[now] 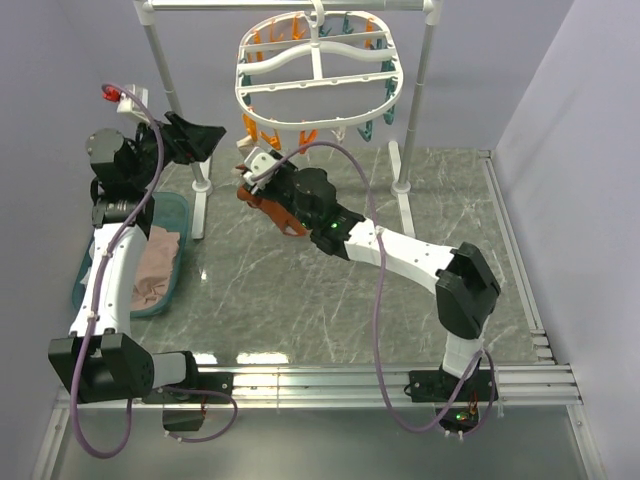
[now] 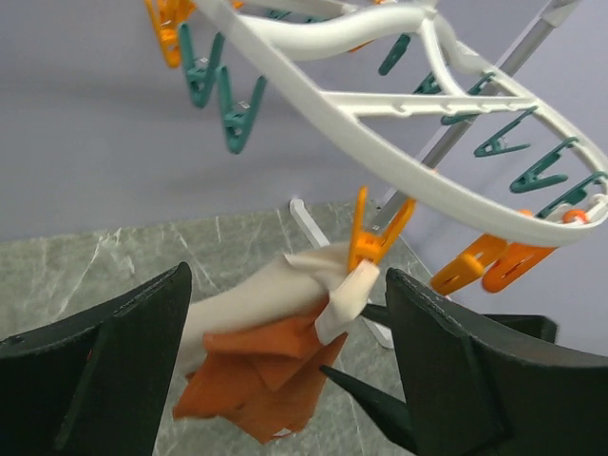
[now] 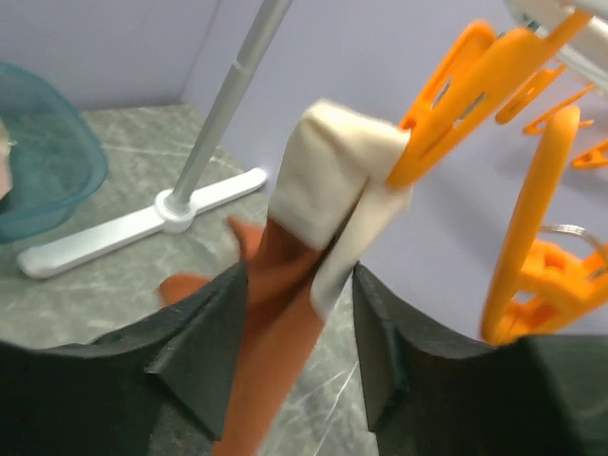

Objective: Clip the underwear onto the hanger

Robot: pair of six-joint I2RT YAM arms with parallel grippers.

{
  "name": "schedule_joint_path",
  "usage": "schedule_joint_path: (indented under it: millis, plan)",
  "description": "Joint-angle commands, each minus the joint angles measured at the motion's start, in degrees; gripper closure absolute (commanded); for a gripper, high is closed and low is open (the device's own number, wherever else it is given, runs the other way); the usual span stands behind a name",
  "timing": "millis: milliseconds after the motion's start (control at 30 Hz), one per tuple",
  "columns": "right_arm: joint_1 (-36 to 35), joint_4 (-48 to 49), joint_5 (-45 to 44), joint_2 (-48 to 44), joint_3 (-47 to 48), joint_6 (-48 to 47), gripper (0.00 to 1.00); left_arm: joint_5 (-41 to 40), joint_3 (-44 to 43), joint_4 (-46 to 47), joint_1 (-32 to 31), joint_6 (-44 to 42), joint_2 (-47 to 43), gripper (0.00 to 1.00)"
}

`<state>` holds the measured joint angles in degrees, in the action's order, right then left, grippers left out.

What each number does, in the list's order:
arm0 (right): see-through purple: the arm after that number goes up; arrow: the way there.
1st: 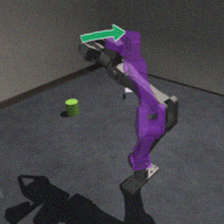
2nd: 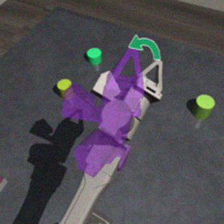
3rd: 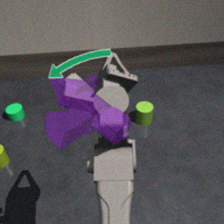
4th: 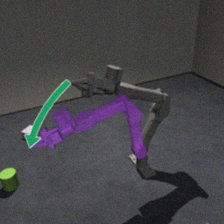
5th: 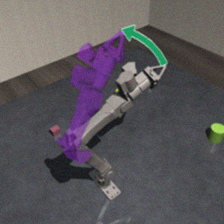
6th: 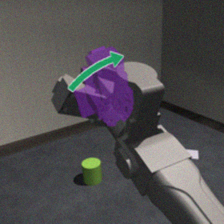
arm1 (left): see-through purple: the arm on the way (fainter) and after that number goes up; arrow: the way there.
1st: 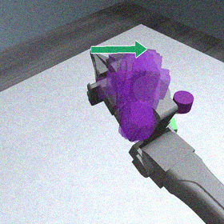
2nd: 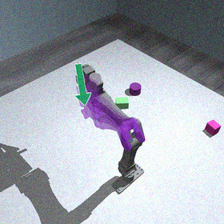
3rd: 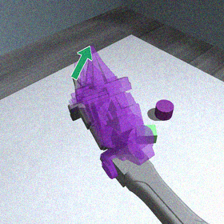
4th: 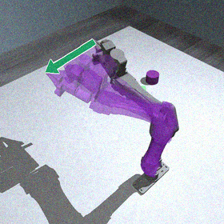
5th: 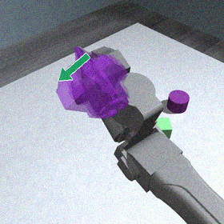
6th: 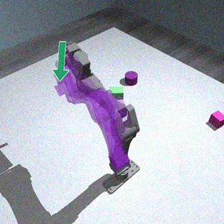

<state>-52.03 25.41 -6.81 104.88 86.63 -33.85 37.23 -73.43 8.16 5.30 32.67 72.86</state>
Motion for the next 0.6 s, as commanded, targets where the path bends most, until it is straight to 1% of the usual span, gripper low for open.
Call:
schedule_joint_path:
  millis: [0, 167, 200, 233, 367, 467, 533, 567]
  plan:
    - [0.4, -1.2, 1.9, -6.3, -3.4, 3.4, 0.44, 1.3, 2.8, -0.7, 1.2, 1.3, -2.5, 0.12]
    - [0.3, -6.8, 5.4, -11.8, -7.3, 6.4, 0.36, 2.1, 5.7, -3.0, 2.3, 0.3, -3.6, 0.12]
    - [0.4, -9.0, 6.6, -12.6, -8.8, 7.6, 0.31, 2.1, 6.4, -3.6, 2.3, -0.7, -3.8, 0.12]
    - [0.4, -10.2, 6.6, -14.2, -9.4, 8.2, 0.30, 2.1, 6.7, -3.9, 2.3, -1.1, -4.0, 0.12]
    - [0.3, -16.0, 9.5, -17.9, -12.0, 12.4, 0.28, 3.3, 8.5, -6.3, 2.4, -3.0, -4.7, 0.12]
    - [0.6, -18.5, 9.6, -21.1, -16.9, 14.8, 0.27, 5.0, 10.2, -8.0, 2.3, -4.8, -5.4, 0.12]
    - [1.3, -21.1, 10.2, -23.2, -18.9, 16.8, 0.27, 7.1, 11.3, -10.1, 2.3, -6.3, -5.5, 0.11]
    - [1.7, -21.8, 10.8, -24.0, -19.8, 18.6, 0.27, 7.8, 11.7, -10.8, 2.4, -6.7, -5.7, 0.08]
